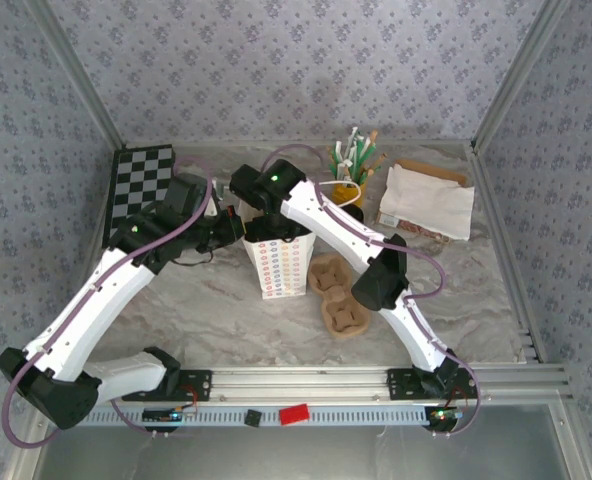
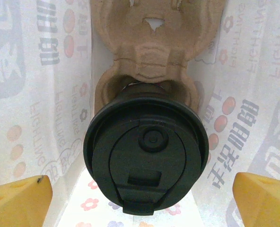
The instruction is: Pack the takeout coffee
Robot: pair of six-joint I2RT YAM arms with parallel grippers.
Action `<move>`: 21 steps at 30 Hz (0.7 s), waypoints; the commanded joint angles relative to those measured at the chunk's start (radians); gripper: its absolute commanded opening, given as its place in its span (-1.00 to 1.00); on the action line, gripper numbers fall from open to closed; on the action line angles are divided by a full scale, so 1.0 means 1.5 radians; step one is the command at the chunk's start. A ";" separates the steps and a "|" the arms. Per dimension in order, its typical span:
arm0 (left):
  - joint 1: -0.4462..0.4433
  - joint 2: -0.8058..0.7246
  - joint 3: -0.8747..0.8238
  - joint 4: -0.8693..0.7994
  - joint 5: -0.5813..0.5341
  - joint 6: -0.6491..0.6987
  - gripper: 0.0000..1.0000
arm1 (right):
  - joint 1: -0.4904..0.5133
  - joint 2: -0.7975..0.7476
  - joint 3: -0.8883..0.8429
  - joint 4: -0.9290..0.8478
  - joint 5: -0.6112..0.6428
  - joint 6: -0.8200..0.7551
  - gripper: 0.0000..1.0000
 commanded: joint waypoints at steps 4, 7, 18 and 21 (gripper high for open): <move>0.004 0.010 0.022 -0.028 -0.026 0.011 -1.00 | 0.005 -0.039 0.024 -0.048 0.000 0.009 0.99; 0.004 0.015 0.024 -0.032 -0.027 0.013 -1.00 | 0.005 -0.044 0.024 -0.050 -0.001 0.010 0.99; 0.004 0.020 0.028 -0.037 -0.033 0.017 -1.00 | 0.007 -0.054 0.027 -0.051 -0.007 0.010 0.99; 0.003 0.022 0.027 -0.039 -0.036 0.017 -1.00 | 0.008 -0.054 0.031 -0.055 -0.006 0.010 0.99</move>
